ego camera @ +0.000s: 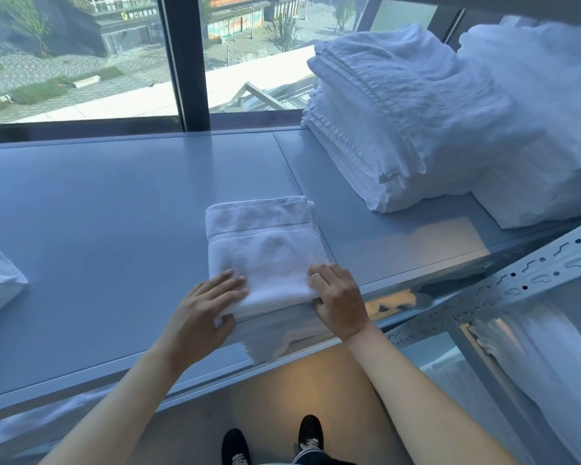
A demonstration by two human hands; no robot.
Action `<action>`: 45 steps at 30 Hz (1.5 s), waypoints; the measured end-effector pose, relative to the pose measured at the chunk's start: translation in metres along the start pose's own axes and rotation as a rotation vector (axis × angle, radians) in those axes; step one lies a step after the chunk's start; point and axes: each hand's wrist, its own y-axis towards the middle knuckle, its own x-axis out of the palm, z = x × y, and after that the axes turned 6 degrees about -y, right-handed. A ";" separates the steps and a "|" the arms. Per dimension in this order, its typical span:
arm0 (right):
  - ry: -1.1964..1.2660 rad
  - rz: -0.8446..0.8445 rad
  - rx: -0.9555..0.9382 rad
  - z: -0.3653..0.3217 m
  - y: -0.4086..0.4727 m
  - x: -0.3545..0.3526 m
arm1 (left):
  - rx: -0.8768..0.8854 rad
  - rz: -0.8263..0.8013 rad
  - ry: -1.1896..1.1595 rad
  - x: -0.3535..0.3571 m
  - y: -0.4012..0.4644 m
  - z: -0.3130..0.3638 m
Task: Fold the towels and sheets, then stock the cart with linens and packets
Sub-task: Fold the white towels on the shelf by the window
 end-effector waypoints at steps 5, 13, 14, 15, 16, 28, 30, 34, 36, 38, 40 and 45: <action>0.062 -0.055 0.015 -0.001 0.005 -0.012 | -0.087 0.058 -0.114 -0.007 0.007 -0.005; 0.128 -0.376 0.155 -0.039 0.087 0.019 | -0.178 -0.018 0.037 0.001 0.026 -0.014; 0.113 -0.440 0.152 -0.039 0.087 0.027 | -0.183 -0.020 0.041 0.001 0.023 -0.016; 0.103 -0.474 0.150 -0.036 0.084 0.033 | -0.184 -0.026 0.046 0.000 0.021 -0.017; 0.100 -0.479 0.149 -0.032 0.080 0.037 | -0.182 -0.037 0.049 -0.001 0.018 -0.019; 0.101 -0.443 0.124 0.061 0.094 0.046 | -0.253 -0.119 0.086 0.043 0.079 -0.002; 0.093 -0.445 0.121 0.085 0.099 0.046 | -0.251 -0.114 0.102 0.057 0.099 0.001; 0.077 -0.462 0.116 0.131 0.108 0.047 | -0.260 -0.111 0.140 0.082 0.138 0.007; 0.080 -0.467 0.111 0.150 0.112 0.048 | -0.267 -0.109 0.147 0.092 0.154 0.010; 0.085 -0.468 0.100 0.165 0.115 0.050 | -0.278 -0.106 0.148 0.100 0.166 0.014; 0.095 -0.466 0.086 0.177 0.118 0.052 | -0.292 -0.098 0.155 0.106 0.175 0.018; 0.114 -0.447 0.052 0.196 0.121 0.056 | -0.318 -0.089 0.174 0.115 0.187 0.028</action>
